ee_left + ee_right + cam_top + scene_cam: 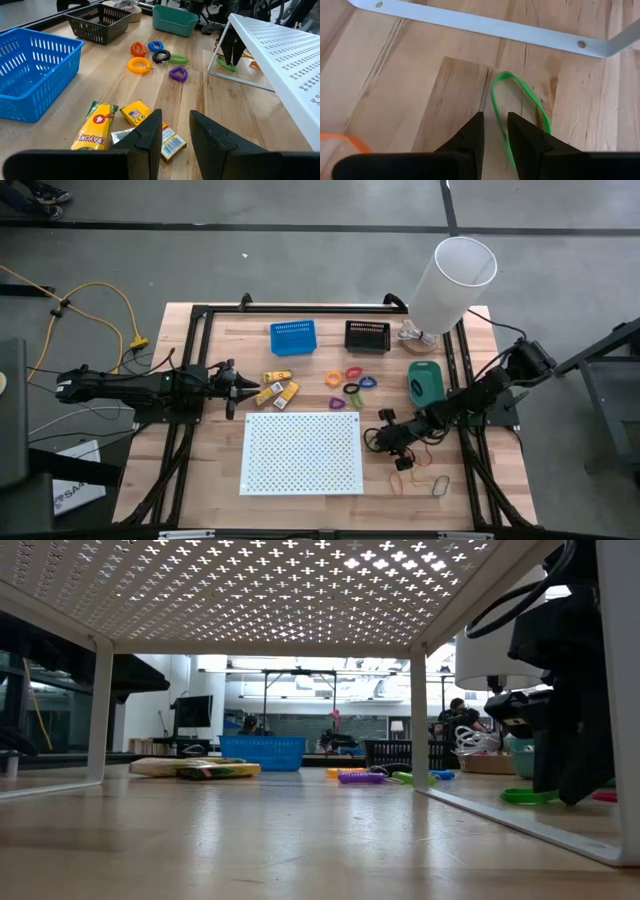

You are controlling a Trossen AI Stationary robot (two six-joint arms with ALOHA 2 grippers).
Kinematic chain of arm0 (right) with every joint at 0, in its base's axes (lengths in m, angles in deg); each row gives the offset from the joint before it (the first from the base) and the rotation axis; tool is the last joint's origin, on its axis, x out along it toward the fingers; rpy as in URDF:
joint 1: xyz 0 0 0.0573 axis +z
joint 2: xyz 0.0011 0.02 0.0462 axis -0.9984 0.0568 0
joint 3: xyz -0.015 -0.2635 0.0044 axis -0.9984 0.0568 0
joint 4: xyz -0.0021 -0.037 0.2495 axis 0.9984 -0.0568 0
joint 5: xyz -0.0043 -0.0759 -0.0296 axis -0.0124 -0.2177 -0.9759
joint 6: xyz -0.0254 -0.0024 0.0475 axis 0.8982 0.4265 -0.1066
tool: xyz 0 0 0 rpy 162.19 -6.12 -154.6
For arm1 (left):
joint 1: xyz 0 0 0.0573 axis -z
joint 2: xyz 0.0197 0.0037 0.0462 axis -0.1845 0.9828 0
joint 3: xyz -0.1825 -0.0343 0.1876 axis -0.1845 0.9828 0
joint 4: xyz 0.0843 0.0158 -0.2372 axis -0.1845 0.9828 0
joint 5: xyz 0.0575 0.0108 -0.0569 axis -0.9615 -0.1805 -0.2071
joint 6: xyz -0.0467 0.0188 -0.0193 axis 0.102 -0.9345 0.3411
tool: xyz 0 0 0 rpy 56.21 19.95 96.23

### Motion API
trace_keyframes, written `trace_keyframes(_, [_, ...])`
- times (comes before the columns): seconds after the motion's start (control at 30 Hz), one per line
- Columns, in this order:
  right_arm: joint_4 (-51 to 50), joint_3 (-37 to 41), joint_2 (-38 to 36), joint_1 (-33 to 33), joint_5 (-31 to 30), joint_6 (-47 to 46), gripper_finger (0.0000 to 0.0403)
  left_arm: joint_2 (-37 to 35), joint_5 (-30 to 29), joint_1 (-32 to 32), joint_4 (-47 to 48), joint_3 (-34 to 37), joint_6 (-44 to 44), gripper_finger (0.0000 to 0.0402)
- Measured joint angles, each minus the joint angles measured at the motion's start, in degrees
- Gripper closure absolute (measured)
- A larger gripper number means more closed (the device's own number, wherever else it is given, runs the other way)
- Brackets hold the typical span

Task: Pick & Place Office Desk Supplies
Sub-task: Put the green rubber band into the green bin

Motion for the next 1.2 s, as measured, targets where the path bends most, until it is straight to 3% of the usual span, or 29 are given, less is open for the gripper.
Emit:
trace_keyframes(0.17, [0.0,0.0,0.0,0.0,0.0,0.0,0.0339,0.0,0.0,0.0,0.0,0.0,0.0,0.0306])
trace_keyframes(0.47, [0.0,0.0,0.0,0.0,0.0,0.0,0.0397,0.0,0.0,0.0,0.0,0.0,0.0,0.0306])
trace_keyframes(1.2, [-0.9,0.0,-3.4,0.0,-4.6,-0.1,0.0401,0.0,0.0,0.0,0.0,0.0,0.0,0.0307])
